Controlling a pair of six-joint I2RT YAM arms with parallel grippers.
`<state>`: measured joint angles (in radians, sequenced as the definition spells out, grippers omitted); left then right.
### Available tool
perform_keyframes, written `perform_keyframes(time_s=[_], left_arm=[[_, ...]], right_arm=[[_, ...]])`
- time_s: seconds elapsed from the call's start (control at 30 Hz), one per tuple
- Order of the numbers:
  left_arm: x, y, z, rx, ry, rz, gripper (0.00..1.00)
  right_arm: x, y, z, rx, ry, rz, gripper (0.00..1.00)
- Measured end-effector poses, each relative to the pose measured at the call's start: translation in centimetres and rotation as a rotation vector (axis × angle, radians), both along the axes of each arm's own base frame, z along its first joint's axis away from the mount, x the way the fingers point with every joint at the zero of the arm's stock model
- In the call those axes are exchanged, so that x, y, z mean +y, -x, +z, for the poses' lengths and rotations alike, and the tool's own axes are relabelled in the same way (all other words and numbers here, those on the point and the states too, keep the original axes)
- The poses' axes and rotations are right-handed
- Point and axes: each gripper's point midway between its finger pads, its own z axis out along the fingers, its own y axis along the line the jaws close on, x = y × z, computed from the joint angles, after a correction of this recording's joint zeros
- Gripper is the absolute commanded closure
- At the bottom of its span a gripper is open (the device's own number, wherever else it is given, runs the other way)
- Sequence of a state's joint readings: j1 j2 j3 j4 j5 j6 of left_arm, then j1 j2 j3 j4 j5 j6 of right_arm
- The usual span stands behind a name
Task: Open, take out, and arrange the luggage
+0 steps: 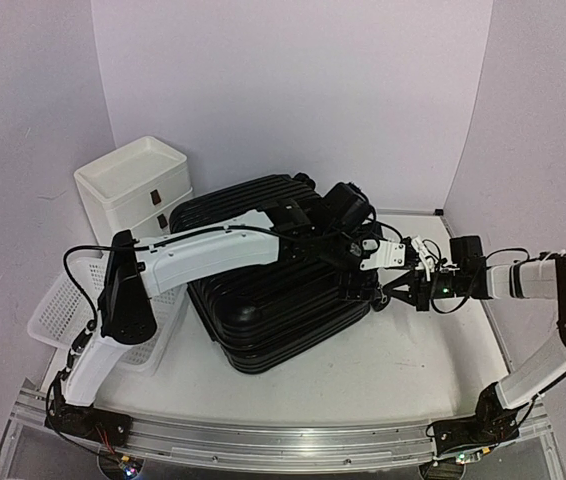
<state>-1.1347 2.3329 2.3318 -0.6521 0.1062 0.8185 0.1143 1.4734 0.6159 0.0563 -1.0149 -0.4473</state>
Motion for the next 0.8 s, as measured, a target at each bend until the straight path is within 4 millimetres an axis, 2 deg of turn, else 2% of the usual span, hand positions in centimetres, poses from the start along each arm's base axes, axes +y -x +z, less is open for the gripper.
perform_keyframes(time_s=[0.13, 0.33, 0.53, 0.73, 0.8], left_arm=[[-0.4, -0.3, -0.5, -0.044, -0.031, 0.022, 0.09], [-0.1, -0.5, -1.2, -0.093, -0.070, 0.055, 0.08], [0.0, -0.4, -1.3, -0.106, -0.066, 0.072, 0.11], [0.0, -0.4, -1.3, -0.095, -0.051, 0.083, 0.12], [0.4, -0.2, -1.4, -0.087, -0.064, 0.081, 0.12]], right_arm=[[-0.3, -0.3, 0.1, -0.008, 0.025, -0.036, 1.00], [-0.6, -0.5, 0.1, -0.019, 0.034, -0.046, 1.00], [-1.0, -1.0, -0.2, -0.010, -0.053, 0.018, 1.00], [-1.8, -3.9, 0.2, 0.037, -0.170, 0.072, 1.00], [-3.1, -6.3, -0.1, 0.018, -0.154, 0.031, 1.00]])
